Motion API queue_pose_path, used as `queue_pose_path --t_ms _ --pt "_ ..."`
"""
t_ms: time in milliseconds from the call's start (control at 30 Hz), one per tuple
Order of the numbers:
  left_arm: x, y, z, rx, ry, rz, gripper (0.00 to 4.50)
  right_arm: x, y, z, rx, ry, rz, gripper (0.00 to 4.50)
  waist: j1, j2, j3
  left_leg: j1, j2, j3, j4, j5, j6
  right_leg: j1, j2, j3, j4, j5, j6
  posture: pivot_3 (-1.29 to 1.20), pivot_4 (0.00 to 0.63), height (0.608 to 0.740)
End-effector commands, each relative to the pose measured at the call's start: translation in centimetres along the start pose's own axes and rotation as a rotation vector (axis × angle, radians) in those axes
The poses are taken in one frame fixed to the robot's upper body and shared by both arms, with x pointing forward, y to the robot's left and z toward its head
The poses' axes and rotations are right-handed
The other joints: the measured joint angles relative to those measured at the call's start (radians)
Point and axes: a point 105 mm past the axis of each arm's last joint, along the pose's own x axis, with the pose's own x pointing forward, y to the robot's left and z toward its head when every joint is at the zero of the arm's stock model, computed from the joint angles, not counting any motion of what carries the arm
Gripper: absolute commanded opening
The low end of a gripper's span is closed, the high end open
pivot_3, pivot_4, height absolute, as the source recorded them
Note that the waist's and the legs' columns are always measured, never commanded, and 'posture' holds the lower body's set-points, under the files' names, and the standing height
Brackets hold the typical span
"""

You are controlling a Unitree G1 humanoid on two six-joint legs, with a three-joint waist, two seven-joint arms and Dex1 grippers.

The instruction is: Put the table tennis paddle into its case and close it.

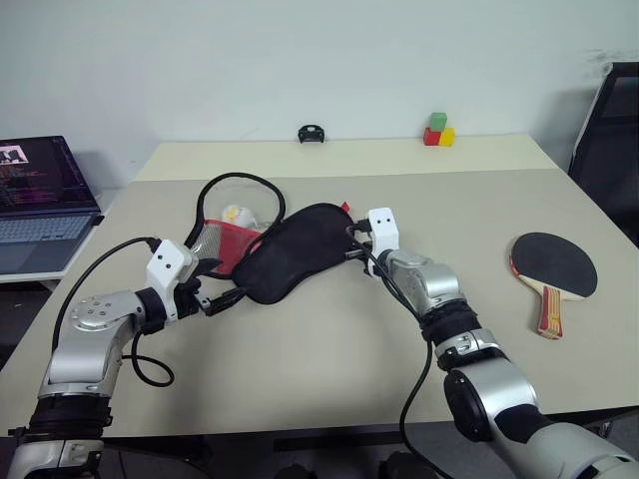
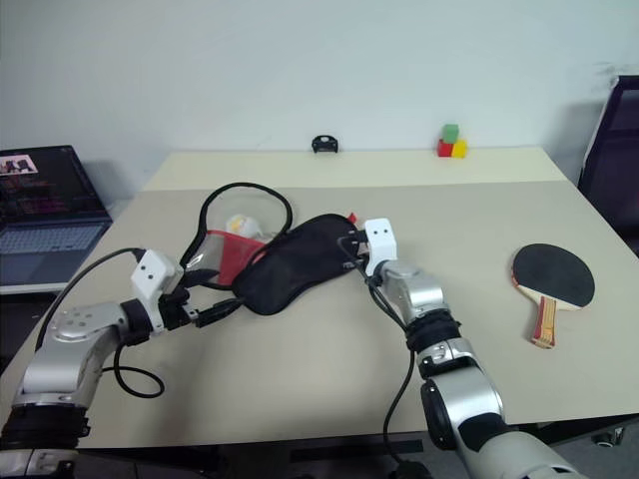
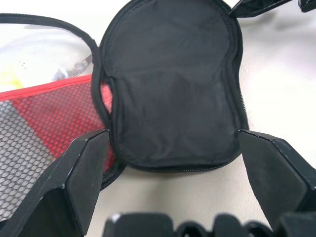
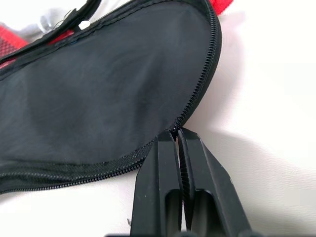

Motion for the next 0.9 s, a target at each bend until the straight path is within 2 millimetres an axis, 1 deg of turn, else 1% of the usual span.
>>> queue_pose_path --t_ms 33,167,300,433,467,533,700,800,867,900 --pt "-0.1 0.0 2.0 0.063 -0.043 -0.019 4.5 -0.9 -0.2 2.4 -0.082 -0.055 0.027 0.06 0.0 0.0 0.0 0.0 0.0 0.0 0.0 0.0 0.0 0.0 0.0 0.0 0.0 0.0 0.0 0.0 0.15 0.74" --pt "0.4 -1.2 2.7 0.074 -0.06 -0.073 4.5 -1.9 -1.8 2.6 -0.142 -0.041 0.024 0.06 0.0 0.0 0.0 0.0 0.0 0.0 0.0 0.0 0.0 0.0 0.0 0.0 0.0 0.0 0.0 0.0 0.15 0.74" --pt "1.1 -2.4 3.6 0.076 -0.087 -0.119 4.5 -3.1 -4.1 2.9 -0.199 -0.021 0.0 0.06 0.002 0.0 0.0 -0.001 0.0 0.0 0.0 0.0 0.0 0.0 0.0 0.0 0.0 0.0 0.0 0.0 0.15 0.74" --pt "2.0 -3.9 4.4 0.079 -0.115 -0.178 4.5 -3.8 -6.1 3.5 -0.247 -0.009 -0.029 0.06 0.003 0.0 0.0 -0.001 0.0 0.0 0.0 0.0 0.0 0.0 0.0 0.0 0.0 0.0 0.0 0.0 0.15 0.74" --pt "2.3 -4.2 4.7 0.081 -0.123 -0.194 4.5 -3.9 -6.4 3.6 -0.252 -0.001 -0.029 0.06 0.003 0.0 0.0 -0.001 0.0 0.0 0.0 0.0 0.0 0.0 0.0 0.0 0.0 0.0 0.0 0.0 0.15 0.74" --pt "2.8 -4.8 5.0 0.087 -0.131 -0.219 4.5 -3.9 -6.3 3.6 -0.223 0.016 -0.005 0.06 0.003 0.0 0.0 -0.001 0.0 0.001 0.0 0.0 0.001 0.0 0.0 0.0 0.0 0.0 0.0 0.0 0.15 0.74" --pt "3.4 -5.3 5.4 0.093 -0.141 -0.241 4.5 -3.7 -6.0 4.0 -0.192 0.003 0.012 0.06 -0.001 0.0 0.0 -0.001 0.0 0.001 0.0 0.0 0.001 0.0 0.0 0.0 0.0 0.0 0.0 0.0 0.15 0.74" --pt "3.6 -5.3 5.5 0.092 -0.142 -0.245 4.5 -3.7 -6.0 4.0 -0.174 -0.007 0.005 0.66 0.0 0.0 0.0 -0.001 0.0 0.001 0.0 0.0 0.001 0.0 0.0 0.0 0.0 0.0 0.0 0.0 0.15 0.74" --pt "3.6 -5.4 5.5 0.091 -0.143 -0.246 4.5 -3.7 -6.1 3.9 -0.174 -0.009 -0.015 1.3 0.0 0.0 0.0 -0.001 0.0 0.001 0.001 0.0 0.001 0.0 0.0 0.0 0.0 0.0 0.0 0.0 0.15 0.74" --pt "3.7 -5.4 5.5 0.09 -0.145 -0.247 4.5 -3.8 -6.2 4.0 -0.153 -0.018 -0.021 1.55 0.0 0.0 0.0 -0.001 0.0 0.001 0.001 0.0 0.001 0.0 0.0 0.0 0.0 0.0 0.0 0.0 0.15 0.74"
